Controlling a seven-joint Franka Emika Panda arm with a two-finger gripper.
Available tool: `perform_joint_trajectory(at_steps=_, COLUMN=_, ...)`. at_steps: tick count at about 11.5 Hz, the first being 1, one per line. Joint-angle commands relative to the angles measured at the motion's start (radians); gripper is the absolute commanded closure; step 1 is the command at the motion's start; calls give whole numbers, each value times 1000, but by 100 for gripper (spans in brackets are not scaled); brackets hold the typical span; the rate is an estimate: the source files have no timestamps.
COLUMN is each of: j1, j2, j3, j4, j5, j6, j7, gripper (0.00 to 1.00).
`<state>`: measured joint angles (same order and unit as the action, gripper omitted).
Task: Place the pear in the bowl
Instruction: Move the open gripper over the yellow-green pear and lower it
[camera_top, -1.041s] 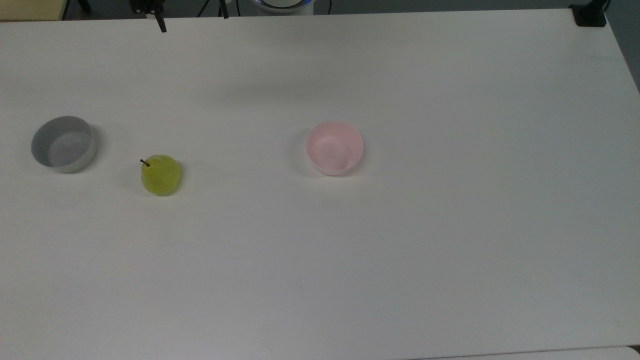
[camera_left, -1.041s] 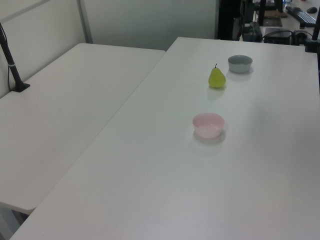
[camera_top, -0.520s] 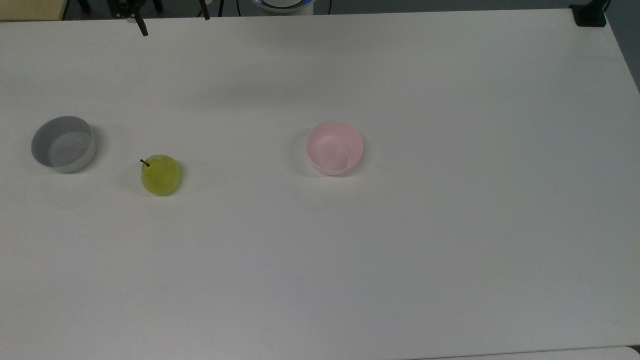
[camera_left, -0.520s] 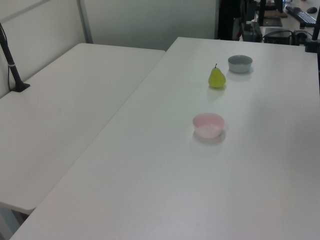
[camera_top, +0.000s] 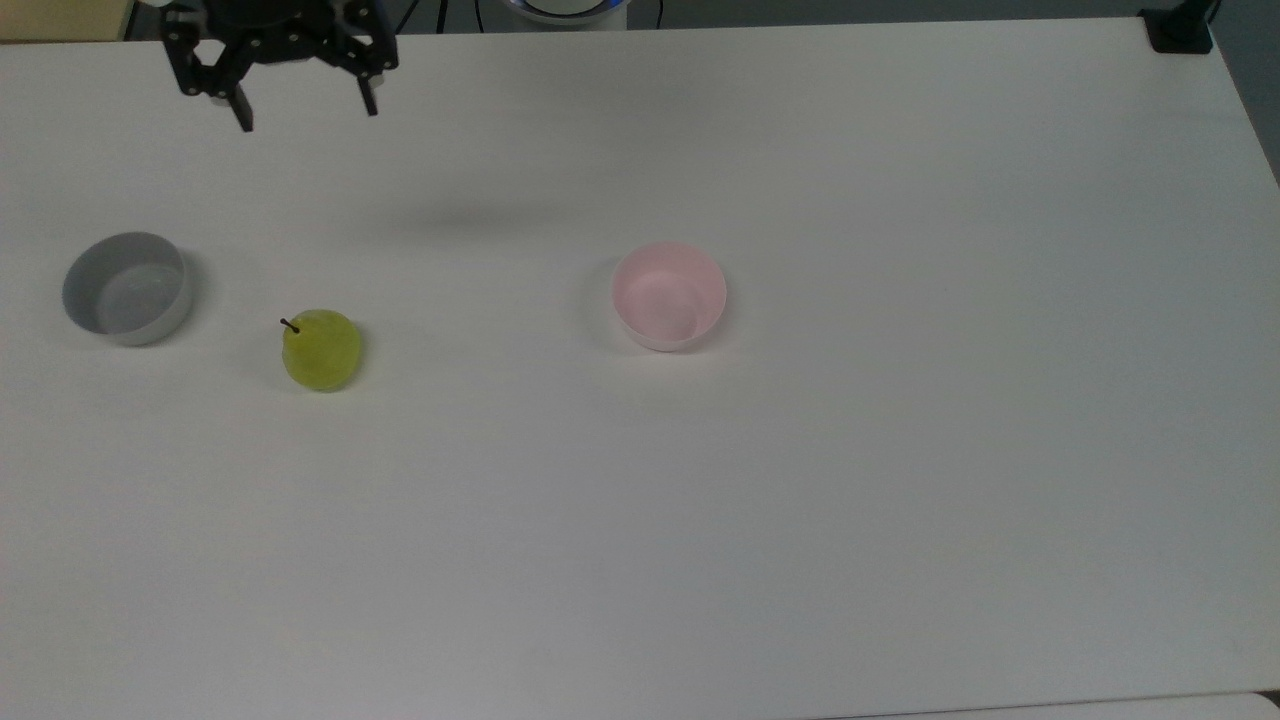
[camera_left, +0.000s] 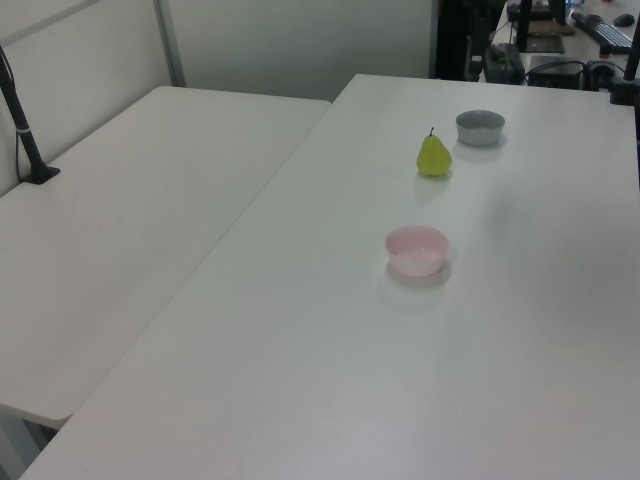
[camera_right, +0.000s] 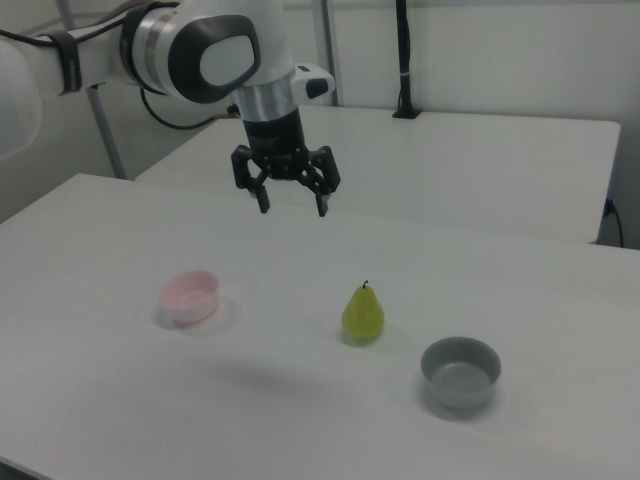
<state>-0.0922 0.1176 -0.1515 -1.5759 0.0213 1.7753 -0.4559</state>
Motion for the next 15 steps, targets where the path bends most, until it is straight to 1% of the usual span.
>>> perform_joint_trajectory(at_steps=1, j1=2, j2=66, j3=-45, j4=16, j5=-14, j6=105, j7=89, gripper=0)
perform_joint_trajectory(at_steps=2, j1=0, j2=85, j3=-55, j4=10, j5=-12, j6=171, j7=94, gripper=0)
perform_joint_trajectory(at_steps=4, j1=-4, j2=125, j3=-63, j4=-10, j5=-12, j6=255, j7=92, gripper=0)
perform_joint_trajectory(at_steps=7, j1=-1, j2=187, j3=-71, j4=-61, j5=-6, j6=378, j7=94, gripper=0)
perform_joint_trajectory(at_steps=11, j1=6, j2=266, j3=-71, j4=-64, j5=-6, j6=427, j7=117, gripper=0)
perform_joint_trajectory(at_steps=13, j1=14, j2=290, j3=-71, j4=-70, j5=-6, j6=450, j7=118, gripper=0)
perform_joint_trajectory(at_steps=15, j1=15, j2=303, j3=-71, j4=-105, j5=-7, j6=487, j7=117, gripper=0)
